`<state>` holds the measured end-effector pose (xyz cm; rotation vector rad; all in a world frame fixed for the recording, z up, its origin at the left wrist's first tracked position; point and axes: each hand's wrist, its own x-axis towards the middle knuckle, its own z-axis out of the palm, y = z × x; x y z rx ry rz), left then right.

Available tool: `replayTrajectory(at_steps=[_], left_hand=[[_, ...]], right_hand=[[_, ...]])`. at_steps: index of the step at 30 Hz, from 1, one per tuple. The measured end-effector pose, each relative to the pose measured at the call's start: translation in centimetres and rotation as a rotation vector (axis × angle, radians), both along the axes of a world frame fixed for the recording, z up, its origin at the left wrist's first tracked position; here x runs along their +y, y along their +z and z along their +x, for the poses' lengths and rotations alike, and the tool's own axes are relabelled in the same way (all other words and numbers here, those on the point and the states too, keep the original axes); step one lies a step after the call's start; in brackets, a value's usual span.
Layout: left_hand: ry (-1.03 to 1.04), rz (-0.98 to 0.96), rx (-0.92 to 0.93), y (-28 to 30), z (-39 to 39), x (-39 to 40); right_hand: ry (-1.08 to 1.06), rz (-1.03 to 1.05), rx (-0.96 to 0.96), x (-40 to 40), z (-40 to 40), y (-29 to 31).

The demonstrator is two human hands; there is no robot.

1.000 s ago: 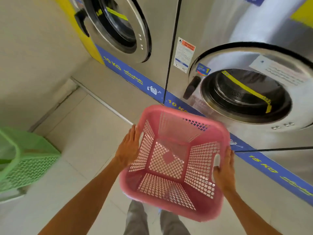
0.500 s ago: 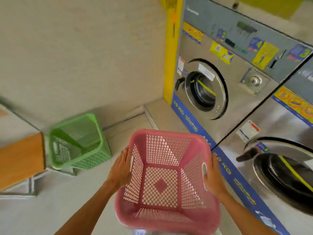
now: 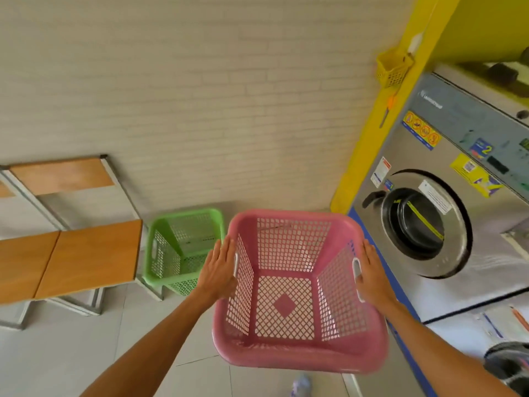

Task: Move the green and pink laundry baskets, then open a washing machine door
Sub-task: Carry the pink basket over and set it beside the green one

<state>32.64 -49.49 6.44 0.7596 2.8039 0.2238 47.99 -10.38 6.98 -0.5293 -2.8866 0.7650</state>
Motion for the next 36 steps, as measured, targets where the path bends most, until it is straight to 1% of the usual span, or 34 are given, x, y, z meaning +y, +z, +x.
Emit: replayTrajectory(at_steps=[5, 11, 17, 20, 22, 25, 29, 32, 36], left_hand=[[0.046, 0.023, -0.009, 0.7, -4.8, 0.2], [0.131, 0.037, -0.023, -0.8, -12.0, 2.7], [0.263, 0.014, -0.076, -4.3, -19.7, 7.3], [0.294, -0.015, -0.082, -6.2, -22.7, 9.2], [0.324, -0.011, -0.124, -7.5, -24.6, 10.4], [0.314, -0.034, -0.128, -10.7, -27.3, 11.7], [0.315, -0.064, -0.142, -17.6, -30.9, 13.1], [0.322, -0.078, -0.147, -23.7, -32.7, 13.3], [0.329, -0.105, -0.183, -30.9, -34.9, 12.9]], right_hand=[[0.055, 0.015, 0.012, 0.7, -6.9, 0.4], [0.134, 0.005, 0.015, 4.2, -17.8, 0.4], [0.268, 0.005, -0.04, 9.5, -31.1, -3.1], [0.299, 0.02, -0.048, 11.5, -34.9, -5.8], [0.312, 0.03, -0.039, 12.6, -37.2, -7.7], [0.286, 0.033, -0.074, 14.4, -39.6, -12.1], [0.259, 0.072, -0.119, 15.5, -42.3, -19.9], [0.218, 0.059, -0.091, 15.1, -43.9, -25.2], [0.234, 0.072, -0.116, 14.4, -46.7, -32.5]])
